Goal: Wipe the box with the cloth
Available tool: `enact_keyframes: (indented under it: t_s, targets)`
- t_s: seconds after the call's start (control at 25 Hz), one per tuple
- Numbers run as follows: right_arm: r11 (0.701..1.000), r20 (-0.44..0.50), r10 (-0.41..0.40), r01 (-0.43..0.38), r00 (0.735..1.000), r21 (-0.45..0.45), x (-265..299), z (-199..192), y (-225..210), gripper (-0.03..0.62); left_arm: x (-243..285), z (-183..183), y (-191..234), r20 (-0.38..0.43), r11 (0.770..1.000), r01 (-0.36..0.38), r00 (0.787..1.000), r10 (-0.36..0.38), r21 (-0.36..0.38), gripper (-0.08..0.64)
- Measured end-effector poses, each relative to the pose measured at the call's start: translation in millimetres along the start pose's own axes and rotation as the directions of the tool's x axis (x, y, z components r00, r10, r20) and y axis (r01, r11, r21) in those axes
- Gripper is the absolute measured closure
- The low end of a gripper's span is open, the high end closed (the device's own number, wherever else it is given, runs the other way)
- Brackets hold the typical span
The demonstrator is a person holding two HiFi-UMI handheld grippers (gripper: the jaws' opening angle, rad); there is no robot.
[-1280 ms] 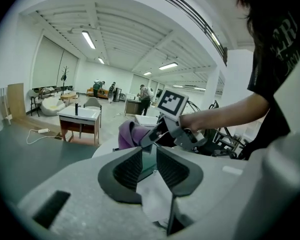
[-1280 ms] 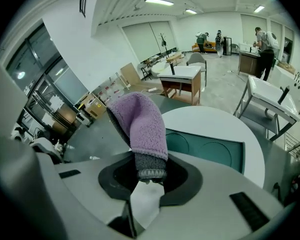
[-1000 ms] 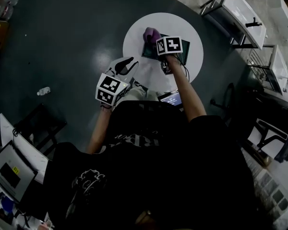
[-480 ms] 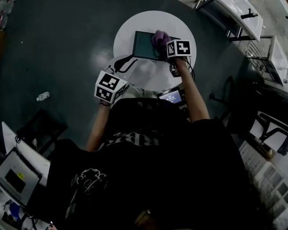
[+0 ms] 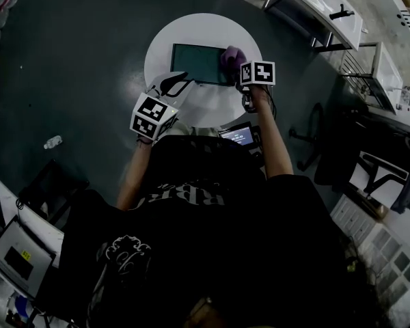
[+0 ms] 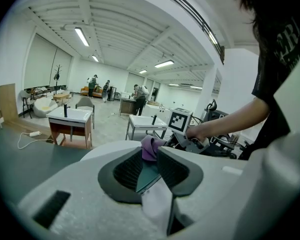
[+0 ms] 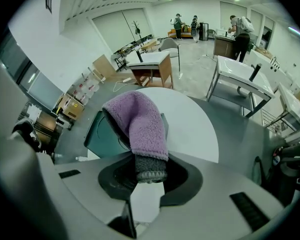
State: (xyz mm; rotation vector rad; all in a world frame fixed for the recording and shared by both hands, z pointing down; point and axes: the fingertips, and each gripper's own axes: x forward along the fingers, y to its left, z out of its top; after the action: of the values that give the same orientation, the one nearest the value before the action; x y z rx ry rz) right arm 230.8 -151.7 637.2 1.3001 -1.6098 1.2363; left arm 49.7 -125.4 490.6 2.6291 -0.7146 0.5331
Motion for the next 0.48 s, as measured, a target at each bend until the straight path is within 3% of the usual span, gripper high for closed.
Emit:
enact_keyframes:
  t_s: [0.24,0.48]
  targets:
    - [0.999,0.012,0.027,-0.027,1.000,-0.031,-11.2,0.9,8.5,0.515,-4.6,2.5,-3.4,0.014,0.999,-0.032,0.999,0.032,-0.006,0.471]
    - [0.979,0.009,0.149,-0.146,0.989,-0.142,-9.5,8.7,75.2,0.515,-22.7,-9.4,7.1,0.009,0.994,-0.100,0.995,0.101,-0.044,0.471]
